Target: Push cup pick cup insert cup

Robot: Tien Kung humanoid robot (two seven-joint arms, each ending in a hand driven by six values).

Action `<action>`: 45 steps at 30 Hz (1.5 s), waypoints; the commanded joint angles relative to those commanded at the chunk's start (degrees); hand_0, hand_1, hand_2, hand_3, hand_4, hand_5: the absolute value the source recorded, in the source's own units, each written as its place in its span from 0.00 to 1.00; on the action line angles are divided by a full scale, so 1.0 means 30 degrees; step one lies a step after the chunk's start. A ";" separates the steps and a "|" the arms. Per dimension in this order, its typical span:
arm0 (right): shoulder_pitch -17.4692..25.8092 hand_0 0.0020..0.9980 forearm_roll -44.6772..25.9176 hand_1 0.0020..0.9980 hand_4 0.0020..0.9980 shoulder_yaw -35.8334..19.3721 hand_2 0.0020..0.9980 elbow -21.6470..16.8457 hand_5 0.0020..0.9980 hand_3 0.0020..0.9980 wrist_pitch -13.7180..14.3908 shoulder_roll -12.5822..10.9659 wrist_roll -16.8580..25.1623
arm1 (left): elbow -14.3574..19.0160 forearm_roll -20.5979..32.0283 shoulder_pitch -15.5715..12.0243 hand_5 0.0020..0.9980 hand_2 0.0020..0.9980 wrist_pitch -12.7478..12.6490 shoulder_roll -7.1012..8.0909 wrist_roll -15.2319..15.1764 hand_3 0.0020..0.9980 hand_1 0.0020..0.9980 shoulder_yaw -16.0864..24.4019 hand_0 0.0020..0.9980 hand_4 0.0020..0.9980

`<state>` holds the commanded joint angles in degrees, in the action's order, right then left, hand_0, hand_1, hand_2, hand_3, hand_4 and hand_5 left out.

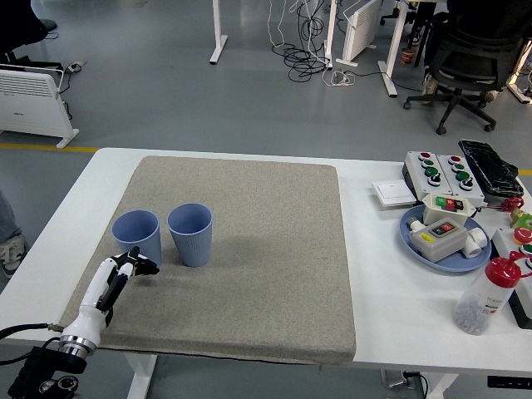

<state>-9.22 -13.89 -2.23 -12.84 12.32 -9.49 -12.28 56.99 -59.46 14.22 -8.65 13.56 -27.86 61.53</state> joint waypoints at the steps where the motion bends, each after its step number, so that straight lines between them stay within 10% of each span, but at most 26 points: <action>1: 0.0019 0.69 0.0036 0.61 0.12 -0.0021 0.65 -0.0001 0.53 0.59 0.0003 0.0002 -0.0012 | -0.0213 0.0092 0.0187 1.00 0.48 0.0020 -0.0047 -0.0005 0.44 0.53 -0.0119 0.62 0.56; 45: 0.0137 0.69 0.1557 0.61 0.11 -0.0705 0.65 -0.0110 0.53 0.59 0.0192 0.0037 -0.0279 | -0.9424 0.5451 0.6796 1.00 0.47 -0.0155 -0.1993 -0.1861 0.43 0.53 -0.2914 0.64 0.54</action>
<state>-8.81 -9.22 -4.34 -13.17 12.90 -9.38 -13.12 28.72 -43.11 34.61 -9.12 7.58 -33.45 52.78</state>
